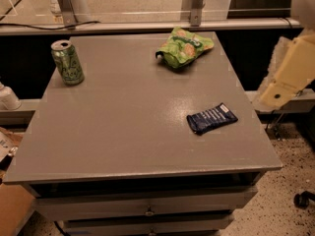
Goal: Knock green can over
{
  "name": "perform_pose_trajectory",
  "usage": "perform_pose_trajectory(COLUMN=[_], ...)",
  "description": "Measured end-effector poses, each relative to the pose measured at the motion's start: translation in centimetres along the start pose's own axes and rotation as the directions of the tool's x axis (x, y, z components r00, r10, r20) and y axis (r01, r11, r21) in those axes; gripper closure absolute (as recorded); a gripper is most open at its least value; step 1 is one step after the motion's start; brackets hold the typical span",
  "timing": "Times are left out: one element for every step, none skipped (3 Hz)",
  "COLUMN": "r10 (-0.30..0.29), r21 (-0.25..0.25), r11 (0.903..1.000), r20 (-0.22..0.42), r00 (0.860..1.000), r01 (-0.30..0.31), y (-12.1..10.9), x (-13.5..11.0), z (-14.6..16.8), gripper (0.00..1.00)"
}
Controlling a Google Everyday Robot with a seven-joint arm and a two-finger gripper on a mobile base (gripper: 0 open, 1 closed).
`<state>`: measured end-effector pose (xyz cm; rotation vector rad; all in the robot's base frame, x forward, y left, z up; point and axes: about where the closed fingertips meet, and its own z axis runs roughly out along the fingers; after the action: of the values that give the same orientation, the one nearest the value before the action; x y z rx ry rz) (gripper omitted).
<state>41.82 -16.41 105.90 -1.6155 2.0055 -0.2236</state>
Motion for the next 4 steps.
perform_pose_trajectory(r10=[0.053, 0.083, 0.1, 0.116], r21=[-0.011, -0.001, -0.002, -0.018], r11=[0.9986, 0.9964, 0.9946, 0.9931], r20=[0.117, 0.2, 0.264, 0.301], r00=[0.992, 0.976, 0.959, 0.947], r01=[-0.052, -0.084, -0.104, -0.116], y=[0.4, 0.4, 0.9, 1.7], x=[-3.8, -7.9, -12.4, -16.4], z=[2.2, 5.4, 9.5, 13.0], gripper=[0.0, 0.0, 0.0, 0.0])
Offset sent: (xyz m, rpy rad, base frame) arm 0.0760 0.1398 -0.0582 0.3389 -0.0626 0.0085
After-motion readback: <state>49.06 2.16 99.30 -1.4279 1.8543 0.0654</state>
